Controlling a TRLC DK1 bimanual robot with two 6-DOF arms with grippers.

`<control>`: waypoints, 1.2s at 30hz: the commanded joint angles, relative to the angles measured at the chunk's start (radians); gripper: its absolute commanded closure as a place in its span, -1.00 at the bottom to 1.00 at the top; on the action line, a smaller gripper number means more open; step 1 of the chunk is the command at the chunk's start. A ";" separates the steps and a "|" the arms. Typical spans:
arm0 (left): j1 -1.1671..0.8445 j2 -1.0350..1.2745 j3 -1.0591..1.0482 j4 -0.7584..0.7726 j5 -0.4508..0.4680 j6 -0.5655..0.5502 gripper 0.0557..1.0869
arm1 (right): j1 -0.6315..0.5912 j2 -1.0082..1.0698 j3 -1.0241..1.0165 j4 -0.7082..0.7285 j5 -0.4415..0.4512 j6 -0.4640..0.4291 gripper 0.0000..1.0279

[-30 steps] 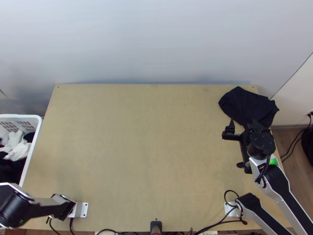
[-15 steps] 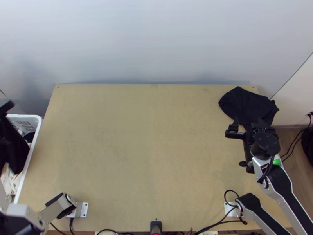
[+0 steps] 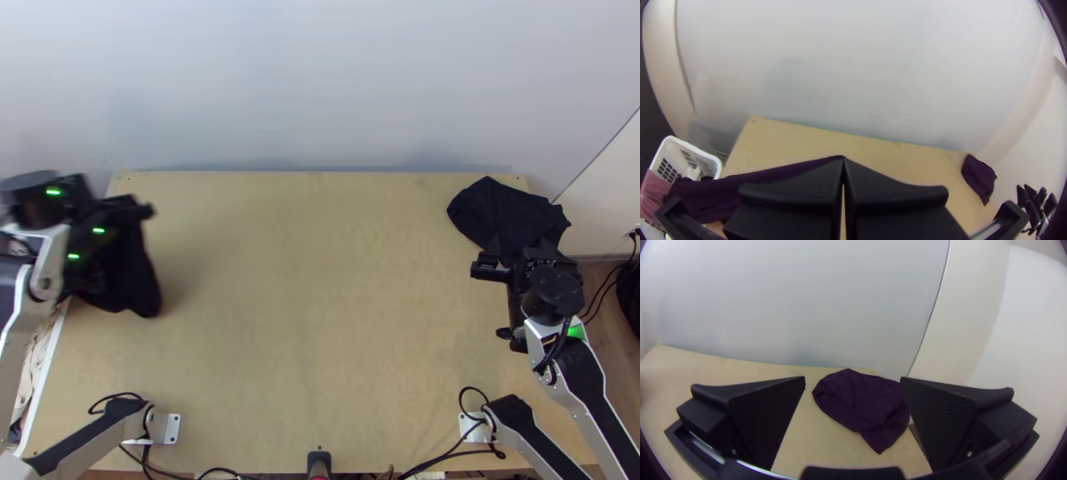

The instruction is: Fold the t-shirt

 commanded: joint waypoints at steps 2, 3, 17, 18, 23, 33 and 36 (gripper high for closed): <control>-0.359 0.073 -0.064 0.132 -0.003 -0.072 0.92 | -0.058 0.005 0.014 -0.037 0.006 -0.007 -0.93; -0.390 0.090 -0.067 0.161 -0.003 -0.074 0.92 | -0.066 0.007 0.014 -0.044 0.006 -0.004 -0.93; -0.764 0.435 0.060 0.451 -0.043 -0.087 0.92 | -0.198 0.051 0.017 -0.051 0.004 0.011 -0.93; -0.784 0.466 0.085 0.465 -0.054 -0.092 0.92 | -0.207 0.051 0.017 -0.051 0.004 0.013 -0.93; -0.848 0.596 0.223 0.525 -0.134 -0.098 0.92 | -0.258 0.051 0.017 -0.063 0.004 0.021 -0.93; -0.895 0.779 0.479 0.600 -0.413 -0.078 0.92 | -0.318 0.037 0.021 -0.103 0.003 0.051 -0.93; -0.893 0.786 0.476 0.621 -0.454 -0.054 0.92 | -0.319 0.040 0.032 -0.103 0.003 0.051 -0.93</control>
